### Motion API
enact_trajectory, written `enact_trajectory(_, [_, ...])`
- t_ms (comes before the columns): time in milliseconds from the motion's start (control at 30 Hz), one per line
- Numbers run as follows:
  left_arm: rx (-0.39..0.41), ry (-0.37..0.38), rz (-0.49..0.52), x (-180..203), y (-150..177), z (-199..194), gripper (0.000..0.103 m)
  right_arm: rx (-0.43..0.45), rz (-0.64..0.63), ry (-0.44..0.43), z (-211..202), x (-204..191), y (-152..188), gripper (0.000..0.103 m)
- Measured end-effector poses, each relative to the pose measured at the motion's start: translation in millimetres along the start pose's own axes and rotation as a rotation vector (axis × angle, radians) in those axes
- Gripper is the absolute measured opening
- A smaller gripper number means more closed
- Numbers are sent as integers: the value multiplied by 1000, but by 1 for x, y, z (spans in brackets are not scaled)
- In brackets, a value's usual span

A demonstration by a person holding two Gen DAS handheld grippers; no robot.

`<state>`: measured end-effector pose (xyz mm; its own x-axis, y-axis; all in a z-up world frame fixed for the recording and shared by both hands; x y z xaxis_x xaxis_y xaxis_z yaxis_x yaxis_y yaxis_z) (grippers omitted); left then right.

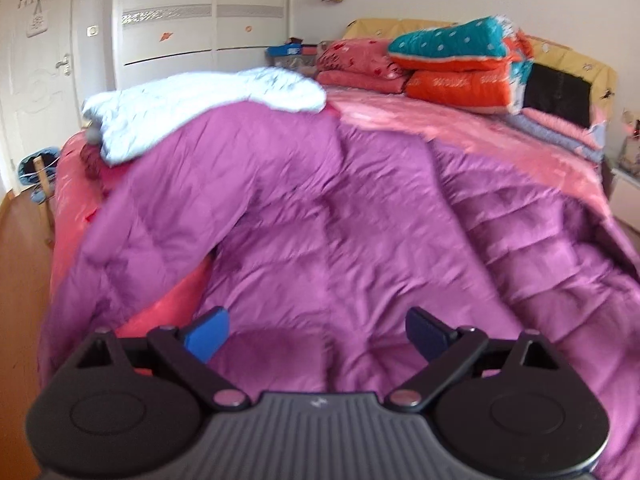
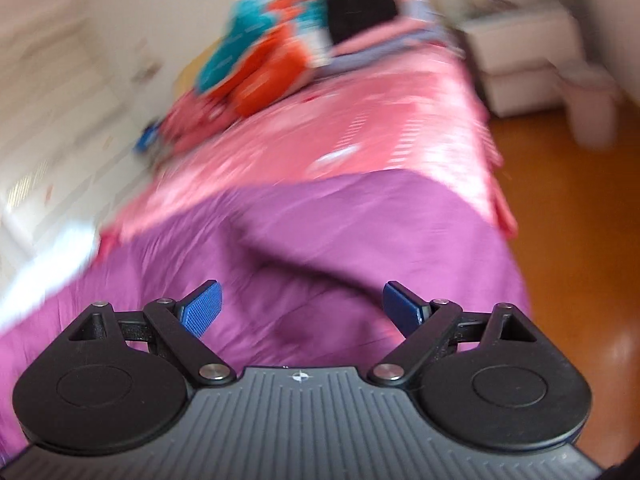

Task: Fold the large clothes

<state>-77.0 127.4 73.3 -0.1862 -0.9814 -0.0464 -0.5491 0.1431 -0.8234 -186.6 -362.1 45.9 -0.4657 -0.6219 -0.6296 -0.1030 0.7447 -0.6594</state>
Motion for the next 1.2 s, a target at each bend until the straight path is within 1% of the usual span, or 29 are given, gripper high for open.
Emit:
enact_trajectory(133, [40,55,16,17,-24,-32,95,56,269,54,-18,62,-20,103])
enact_trajectory(233, [70,96,47,35,-39,-55,95,63,461,41,-26,99,-18,103])
enact_trajectory(300, [94,122,65,47,-47,-71,95,33,579,8,-23,112,-10,103])
enact_trajectory(400, [129,157,81,62,-53,-91,96,-27,776,-40,-17,127,13,101])
enact_trajectory(467, [142,170,89,69,-54,-101,96,-56,900,-44,-14,134,29,96])
enact_trajectory(533, [144,175,104,75,-52,-106,96,-66,1015,-72,-12,142,45,94])
enact_trajectory(700, [112,164,117,83,-44,-105,96,-72,1220,-91,4,144,71,94])
enact_trajectory(733, [104,158,118,84,-43,-103,96,-62,1258,-88,3,145,77,94])
enact_trajectory(767, [97,153,119,83,-42,-102,96,-23,1270,-73,3,146,78,94])
enact_trajectory(900, [71,149,131,88,-38,-95,96,49,1289,-52,15,151,78,94])
enact_trajectory(967, [64,147,142,91,-37,-91,96,74,1289,-25,18,153,78,92])
enact_trajectory(1000, [58,146,144,92,-37,-89,96,90,1297,-14,22,154,77,90])
enact_trajectory(1033, [54,147,144,93,-36,-86,96,98,1306,-3,24,154,77,83])
enact_trajectory(1067, [51,148,145,94,-36,-84,96,99,1313,5,25,156,77,69])
enact_trajectory(1100, [47,147,147,96,-35,-81,96,102,1310,15,25,160,77,61])
enact_trajectory(1133, [41,144,150,97,-34,-77,96,109,1295,26,21,163,79,48])
enact_trajectory(1167, [37,143,153,98,-33,-75,96,117,1272,35,21,163,75,42])
enact_trajectory(1200, [33,142,153,99,-32,-73,96,121,1236,39,16,163,71,38])
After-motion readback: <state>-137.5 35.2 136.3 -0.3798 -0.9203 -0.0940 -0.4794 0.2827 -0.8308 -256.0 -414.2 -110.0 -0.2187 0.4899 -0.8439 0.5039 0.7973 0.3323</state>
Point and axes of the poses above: each gripper's, at about its wrist camera, not at the fingertips, and z roughly the way its jaws point, x to its right, y to its underside, the point moved 4 cm from there along z, roughly the way its jaws point, and after that the axes turned 5 degrees about -y, right-handed, at the moved point
